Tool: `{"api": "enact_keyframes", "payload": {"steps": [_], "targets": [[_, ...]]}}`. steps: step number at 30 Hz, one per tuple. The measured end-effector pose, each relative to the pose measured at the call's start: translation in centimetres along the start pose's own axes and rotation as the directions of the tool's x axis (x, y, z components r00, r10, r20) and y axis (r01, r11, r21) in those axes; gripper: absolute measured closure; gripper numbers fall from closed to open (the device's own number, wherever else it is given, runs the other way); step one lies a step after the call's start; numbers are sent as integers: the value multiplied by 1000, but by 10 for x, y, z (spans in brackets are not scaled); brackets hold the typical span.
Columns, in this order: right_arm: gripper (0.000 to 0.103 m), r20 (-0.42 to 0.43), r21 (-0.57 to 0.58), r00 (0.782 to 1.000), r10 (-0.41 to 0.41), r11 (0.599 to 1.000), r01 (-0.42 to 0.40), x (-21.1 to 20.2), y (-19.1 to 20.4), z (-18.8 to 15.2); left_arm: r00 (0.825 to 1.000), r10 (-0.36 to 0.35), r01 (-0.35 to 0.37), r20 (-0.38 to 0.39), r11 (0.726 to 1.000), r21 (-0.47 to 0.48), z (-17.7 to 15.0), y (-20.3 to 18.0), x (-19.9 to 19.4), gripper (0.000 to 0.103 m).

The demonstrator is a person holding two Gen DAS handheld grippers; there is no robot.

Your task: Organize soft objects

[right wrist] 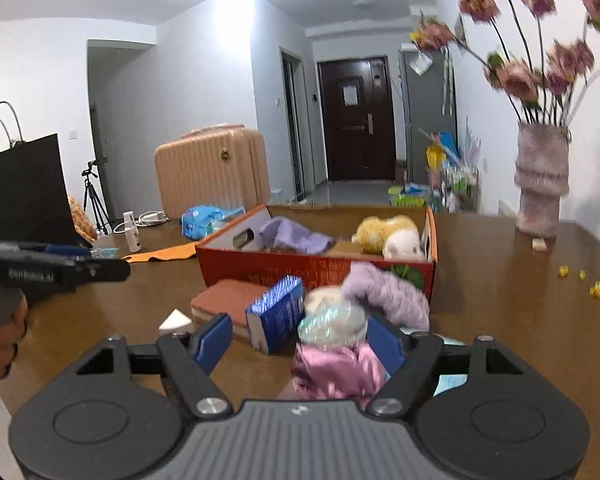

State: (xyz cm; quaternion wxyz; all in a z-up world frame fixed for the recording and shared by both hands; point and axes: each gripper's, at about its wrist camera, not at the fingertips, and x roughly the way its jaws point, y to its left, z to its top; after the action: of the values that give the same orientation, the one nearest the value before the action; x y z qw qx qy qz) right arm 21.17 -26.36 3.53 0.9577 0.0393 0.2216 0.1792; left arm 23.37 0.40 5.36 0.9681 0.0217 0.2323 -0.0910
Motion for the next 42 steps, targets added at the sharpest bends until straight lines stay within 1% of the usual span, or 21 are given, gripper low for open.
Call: {"api": "enact_keyframes", "payload": {"steps": [3, 5, 7, 9, 11, 13, 15, 19, 23, 24, 25, 27, 29, 31, 33, 36, 38, 39, 40, 41, 42], "targets": [[31, -52, 25, 998, -23, 999, 24, 9, -4, -2, 999, -43, 43, -13, 999, -5, -13, -5, 3, 6], [31, -26, 23, 999, -34, 999, 35, 8, -2, -3, 998, -30, 31, -51, 999, 14, -16, -11, 11, 6], [33, -8, 62, 1000, -2, 998, 3, 9, -3, -7, 999, -17, 19, -47, 999, 37, -18, -15, 16, 6], [44, -4, 83, 1000, 31, 996, -31, 14, -1, -10, 999, -12, 13, -39, 1000, 22, -18, -14, 21, 6], [49, -13, 80, 998, 60, 995, -59, 24, 7, -12, 999, -7, 6, -52, 1000, -9, -19, -9, 29, 6], [50, -25, 69, 996, 80, 995, -78, 35, 16, -11, 998, 7, -8, -65, 1000, -12, -20, -4, 39, 6], [56, -20, 60, 995, 95, 994, -93, 44, 26, -10, 997, 22, -22, -72, 1000, -9, -23, 3, 49, 11], [58, -27, 36, 987, 158, 987, -157, 68, 47, -5, 993, 16, -20, -121, 999, -37, -26, 21, 69, 31], [58, -72, 13, 983, 169, 986, -169, 96, 63, -4, 992, -30, 18, -124, 995, -98, -26, 39, 84, 31], [58, -90, 12, 982, 165, 986, -165, 107, 66, -4, 992, -44, 31, -122, 994, -103, -27, 41, 87, 32], [58, -100, 11, 982, 158, 987, -157, 116, 69, -3, 990, -52, 38, -129, 994, -107, -27, 43, 92, 35], [57, -116, 3, 983, 145, 989, -145, 130, 73, -1, 984, -64, 46, -164, 993, -112, -29, 46, 102, 42], [57, -120, 12, 981, 152, 988, -152, 138, 75, 1, 975, -98, 75, -199, 990, -118, -31, 48, 109, 63], [57, -123, 22, 982, 145, 989, -143, 143, 75, 1, 969, -154, 129, -192, 982, -137, -32, 54, 108, 69], [57, -127, 11, 985, 112, 994, -112, 142, 74, 2, 967, -173, 144, -187, 977, -156, -33, 58, 107, 70], [58, -127, 4, 990, 68, 998, -68, 137, 68, 0, 966, -186, 158, -181, 975, -157, -35, 62, 105, 71], [58, -123, -9, 992, -20, 1000, 19, 135, 65, 1, 967, -185, 160, -173, 976, -149, -34, 63, 104, 71], [58, -124, -24, 990, -61, 998, 58, 136, 64, 1, 971, -175, 152, -166, 978, -142, -33, 64, 103, 69], [58, -124, -23, 989, -80, 997, 78, 136, 62, 1, 976, -150, 128, -156, 981, -144, -32, 65, 103, 63], [58, -125, -4, 989, -76, 997, 76, 138, 60, 2, 982, -112, 89, -152, 985, -150, -31, 68, 104, 59], [57, -118, 19, 991, -57, 998, 59, 137, 58, 4, 985, -87, 64, -151, 986, -153, -30, 72, 105, 58]]}}
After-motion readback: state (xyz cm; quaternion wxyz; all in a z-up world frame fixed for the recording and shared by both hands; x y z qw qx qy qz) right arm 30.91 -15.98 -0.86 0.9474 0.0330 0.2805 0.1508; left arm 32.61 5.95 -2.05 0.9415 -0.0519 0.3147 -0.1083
